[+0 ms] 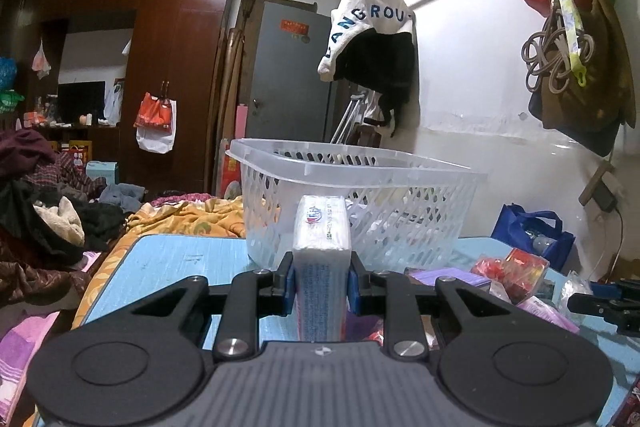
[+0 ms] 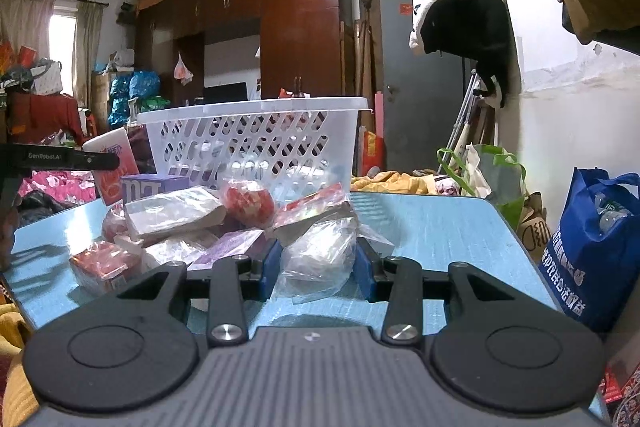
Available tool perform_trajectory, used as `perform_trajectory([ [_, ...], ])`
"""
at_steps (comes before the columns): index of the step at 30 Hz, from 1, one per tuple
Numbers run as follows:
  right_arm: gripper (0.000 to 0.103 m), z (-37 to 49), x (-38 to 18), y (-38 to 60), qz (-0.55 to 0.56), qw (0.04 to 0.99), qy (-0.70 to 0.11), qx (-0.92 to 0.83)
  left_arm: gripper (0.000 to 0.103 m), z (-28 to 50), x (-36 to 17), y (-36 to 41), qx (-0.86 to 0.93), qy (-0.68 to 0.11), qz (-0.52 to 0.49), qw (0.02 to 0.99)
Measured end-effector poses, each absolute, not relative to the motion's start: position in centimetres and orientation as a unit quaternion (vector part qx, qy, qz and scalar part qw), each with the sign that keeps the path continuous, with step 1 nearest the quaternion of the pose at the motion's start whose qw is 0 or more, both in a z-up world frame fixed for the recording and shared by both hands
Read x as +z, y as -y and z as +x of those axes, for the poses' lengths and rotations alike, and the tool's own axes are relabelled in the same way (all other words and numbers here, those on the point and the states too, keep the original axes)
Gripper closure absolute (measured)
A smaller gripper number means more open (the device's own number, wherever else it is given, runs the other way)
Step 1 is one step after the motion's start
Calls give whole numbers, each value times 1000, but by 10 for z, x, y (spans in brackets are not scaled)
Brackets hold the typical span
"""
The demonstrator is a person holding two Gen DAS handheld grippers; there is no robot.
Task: Organize objects
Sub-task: 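Grasp a white-and-pink box with the left gripper while the right grasps a plastic packet, then lift both items into the basket and open both grippers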
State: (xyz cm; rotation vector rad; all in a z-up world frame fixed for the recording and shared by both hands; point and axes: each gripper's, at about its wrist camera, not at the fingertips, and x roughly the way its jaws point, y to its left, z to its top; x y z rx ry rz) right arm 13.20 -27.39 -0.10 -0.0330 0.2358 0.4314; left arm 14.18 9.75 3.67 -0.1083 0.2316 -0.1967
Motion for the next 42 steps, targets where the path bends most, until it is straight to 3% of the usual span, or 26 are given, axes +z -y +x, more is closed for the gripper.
perform_trajectory([
  [5, 60, 129, 13, 277, -1, 969, -108, 224, 74, 125, 51, -111, -98, -67, -101, 988],
  [10, 60, 129, 79, 259, -21, 971, -47, 234, 74, 137, 111, -114, -131, -47, -121, 983],
  [16, 60, 220, 155, 190, -59, 969, -69, 229, 74, 219, 155, -98, -127, -96, -126, 979],
  [19, 60, 262, 159, 162, -75, 965, -111, 226, 74, 245, 153, -88, -116, -118, -110, 980],
  [28, 60, 290, 142, 146, -87, 963, -132, 220, 70, 267, 144, -78, -88, -139, -85, 983],
  [29, 56, 291, 140, 145, -93, 964, -129, 215, 52, 269, 144, -76, -72, -139, -66, 985],
  [30, 39, 289, 140, 143, -98, 963, -132, 214, 28, 271, 143, -73, -55, -137, -49, 988],
  [32, 17, 283, 137, 146, -95, 964, -131, 210, 25, 267, 142, -74, -46, -125, -49, 990],
  [36, 0, 240, 129, 179, -46, 963, -109, 242, 24, 214, 136, -86, -94, -101, -62, 989],
  [38, 0, 203, 109, 206, -19, 963, -97, 249, 18, 182, 121, -90, -117, -101, -61, 986],
  [42, 0, 149, 56, 242, -3, 962, -120, 245, 18, 140, 74, -92, -113, -133, -57, 983],
])
